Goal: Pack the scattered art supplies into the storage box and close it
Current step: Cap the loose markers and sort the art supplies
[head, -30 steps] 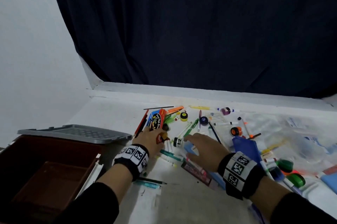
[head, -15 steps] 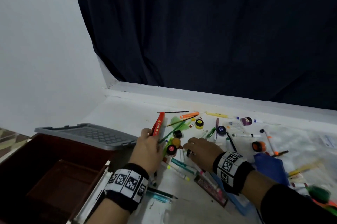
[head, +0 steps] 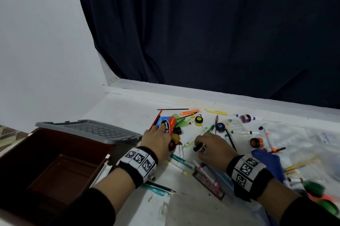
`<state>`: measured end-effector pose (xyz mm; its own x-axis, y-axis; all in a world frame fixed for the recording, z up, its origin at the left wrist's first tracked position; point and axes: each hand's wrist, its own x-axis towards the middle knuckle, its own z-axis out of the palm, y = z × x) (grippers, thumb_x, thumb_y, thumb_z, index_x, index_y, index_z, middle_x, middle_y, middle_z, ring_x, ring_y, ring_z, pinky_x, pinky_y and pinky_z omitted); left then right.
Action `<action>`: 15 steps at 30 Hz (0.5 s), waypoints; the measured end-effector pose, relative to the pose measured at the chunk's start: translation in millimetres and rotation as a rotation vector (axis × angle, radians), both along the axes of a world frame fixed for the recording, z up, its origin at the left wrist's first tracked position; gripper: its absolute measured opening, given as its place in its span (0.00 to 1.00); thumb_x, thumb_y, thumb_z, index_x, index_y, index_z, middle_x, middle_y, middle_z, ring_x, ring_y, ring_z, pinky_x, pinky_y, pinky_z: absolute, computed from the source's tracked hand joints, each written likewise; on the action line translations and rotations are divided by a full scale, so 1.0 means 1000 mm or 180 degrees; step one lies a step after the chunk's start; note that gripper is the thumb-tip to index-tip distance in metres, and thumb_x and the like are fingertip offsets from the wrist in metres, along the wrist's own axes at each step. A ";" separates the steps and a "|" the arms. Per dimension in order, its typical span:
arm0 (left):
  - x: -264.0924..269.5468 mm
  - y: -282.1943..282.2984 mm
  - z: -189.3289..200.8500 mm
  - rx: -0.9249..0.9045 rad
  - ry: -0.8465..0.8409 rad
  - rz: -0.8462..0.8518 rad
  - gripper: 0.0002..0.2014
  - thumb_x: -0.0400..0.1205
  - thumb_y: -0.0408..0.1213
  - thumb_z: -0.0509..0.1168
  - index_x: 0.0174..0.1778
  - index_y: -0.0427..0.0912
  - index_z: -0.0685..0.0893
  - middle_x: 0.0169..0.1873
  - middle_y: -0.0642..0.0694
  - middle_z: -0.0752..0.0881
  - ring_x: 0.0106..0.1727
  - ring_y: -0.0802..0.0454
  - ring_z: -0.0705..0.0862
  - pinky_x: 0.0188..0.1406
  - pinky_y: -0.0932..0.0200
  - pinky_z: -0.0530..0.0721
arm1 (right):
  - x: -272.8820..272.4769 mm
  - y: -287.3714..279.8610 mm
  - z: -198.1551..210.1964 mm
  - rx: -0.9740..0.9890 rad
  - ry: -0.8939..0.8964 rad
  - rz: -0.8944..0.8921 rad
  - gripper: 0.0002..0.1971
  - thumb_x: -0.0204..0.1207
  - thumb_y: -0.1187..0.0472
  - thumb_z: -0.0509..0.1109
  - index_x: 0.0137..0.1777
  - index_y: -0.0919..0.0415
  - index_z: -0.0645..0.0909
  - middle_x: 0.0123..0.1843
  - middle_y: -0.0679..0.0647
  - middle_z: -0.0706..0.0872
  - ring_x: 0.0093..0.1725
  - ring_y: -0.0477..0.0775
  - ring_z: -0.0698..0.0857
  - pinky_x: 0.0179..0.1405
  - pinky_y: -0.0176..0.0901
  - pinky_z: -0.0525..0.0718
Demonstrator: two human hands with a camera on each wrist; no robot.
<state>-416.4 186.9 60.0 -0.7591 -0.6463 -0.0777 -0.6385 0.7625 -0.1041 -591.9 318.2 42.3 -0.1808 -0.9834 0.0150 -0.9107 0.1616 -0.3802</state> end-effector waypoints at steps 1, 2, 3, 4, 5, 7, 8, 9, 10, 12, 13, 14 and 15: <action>-0.005 -0.003 -0.002 0.0057 -0.0021 -0.0034 0.16 0.84 0.45 0.62 0.67 0.46 0.82 0.69 0.43 0.75 0.70 0.40 0.74 0.67 0.43 0.78 | 0.000 0.005 0.002 -0.0079 -0.0096 -0.0035 0.11 0.75 0.59 0.70 0.57 0.53 0.81 0.54 0.51 0.80 0.53 0.52 0.80 0.52 0.45 0.80; -0.008 -0.006 -0.003 0.0115 -0.0036 -0.0055 0.17 0.84 0.48 0.63 0.66 0.47 0.82 0.68 0.43 0.76 0.70 0.41 0.74 0.66 0.43 0.78 | 0.000 0.010 0.003 -0.0144 -0.0165 -0.0056 0.10 0.75 0.59 0.70 0.56 0.53 0.81 0.53 0.50 0.81 0.52 0.51 0.80 0.52 0.45 0.81; -0.011 -0.009 -0.006 0.0168 -0.0062 -0.0071 0.18 0.83 0.52 0.64 0.66 0.48 0.81 0.67 0.44 0.76 0.69 0.41 0.75 0.66 0.42 0.78 | -0.001 0.015 0.004 -0.0213 -0.0222 -0.0072 0.09 0.75 0.59 0.71 0.55 0.52 0.82 0.52 0.49 0.81 0.51 0.50 0.81 0.52 0.46 0.81; -0.013 -0.011 -0.008 0.0206 -0.0100 -0.0090 0.21 0.81 0.56 0.65 0.66 0.50 0.81 0.66 0.44 0.76 0.69 0.42 0.75 0.66 0.43 0.78 | -0.001 0.020 0.003 -0.0284 -0.0276 -0.0089 0.09 0.74 0.59 0.71 0.53 0.52 0.82 0.51 0.48 0.82 0.50 0.49 0.81 0.51 0.46 0.82; -0.016 -0.013 -0.011 0.0222 -0.0146 -0.0108 0.23 0.79 0.60 0.67 0.65 0.52 0.81 0.65 0.45 0.77 0.68 0.42 0.76 0.65 0.43 0.79 | -0.002 0.024 0.003 -0.0357 -0.0328 -0.0097 0.08 0.74 0.59 0.71 0.52 0.51 0.83 0.49 0.47 0.82 0.49 0.48 0.82 0.51 0.47 0.83; -0.020 -0.018 -0.014 0.0188 -0.0207 -0.0136 0.25 0.75 0.63 0.69 0.65 0.55 0.81 0.63 0.46 0.77 0.66 0.43 0.78 0.64 0.44 0.80 | -0.002 0.033 0.002 -0.0468 -0.0390 -0.0110 0.07 0.73 0.59 0.71 0.50 0.50 0.83 0.47 0.47 0.83 0.47 0.47 0.82 0.50 0.49 0.84; -0.022 -0.020 -0.015 0.0157 -0.0215 -0.0124 0.25 0.74 0.63 0.70 0.64 0.55 0.81 0.62 0.46 0.77 0.65 0.43 0.78 0.63 0.44 0.80 | -0.002 0.037 0.002 -0.0508 -0.0384 -0.0123 0.07 0.72 0.59 0.71 0.49 0.50 0.83 0.47 0.46 0.83 0.47 0.47 0.82 0.49 0.50 0.84; -0.024 -0.021 -0.016 0.0124 -0.0206 -0.0094 0.25 0.73 0.62 0.71 0.62 0.54 0.82 0.61 0.46 0.78 0.63 0.43 0.79 0.62 0.45 0.81 | -0.002 0.041 0.002 -0.0546 -0.0371 -0.0131 0.07 0.72 0.59 0.71 0.49 0.49 0.83 0.47 0.46 0.83 0.47 0.47 0.82 0.50 0.50 0.83; -0.026 -0.022 -0.016 0.0077 -0.0169 -0.0070 0.24 0.73 0.61 0.72 0.60 0.52 0.83 0.59 0.46 0.79 0.62 0.44 0.80 0.60 0.46 0.81 | -0.001 0.044 0.003 -0.0583 -0.0369 -0.0132 0.07 0.72 0.58 0.71 0.49 0.49 0.84 0.46 0.45 0.84 0.47 0.46 0.82 0.50 0.49 0.83; -0.028 -0.023 -0.016 -0.0025 -0.0086 -0.0044 0.21 0.72 0.58 0.72 0.56 0.50 0.84 0.57 0.47 0.81 0.59 0.44 0.82 0.57 0.48 0.81 | 0.001 0.051 0.005 -0.0662 -0.0372 -0.0126 0.06 0.73 0.58 0.72 0.49 0.49 0.84 0.46 0.45 0.84 0.47 0.45 0.82 0.49 0.48 0.83; -0.029 -0.022 -0.016 -0.0049 -0.0083 -0.0050 0.20 0.72 0.57 0.72 0.54 0.49 0.84 0.57 0.47 0.81 0.58 0.44 0.83 0.56 0.49 0.81 | 0.002 0.054 0.007 -0.0706 -0.0366 -0.0127 0.06 0.73 0.59 0.72 0.49 0.50 0.84 0.46 0.45 0.84 0.46 0.45 0.82 0.49 0.47 0.83; -0.029 -0.021 -0.017 -0.0047 -0.0095 -0.0070 0.20 0.73 0.57 0.72 0.54 0.49 0.84 0.57 0.47 0.81 0.58 0.45 0.83 0.56 0.50 0.82 | 0.003 0.057 0.008 -0.0746 -0.0369 -0.0133 0.06 0.73 0.59 0.72 0.49 0.50 0.84 0.45 0.46 0.84 0.46 0.45 0.82 0.48 0.47 0.83; -0.028 -0.020 -0.018 -0.0017 -0.0101 -0.0095 0.19 0.74 0.57 0.72 0.54 0.49 0.84 0.57 0.47 0.80 0.58 0.45 0.83 0.56 0.50 0.82 | 0.003 0.061 0.010 -0.0768 -0.0381 -0.0146 0.06 0.73 0.60 0.73 0.49 0.50 0.84 0.45 0.46 0.84 0.46 0.44 0.82 0.48 0.46 0.83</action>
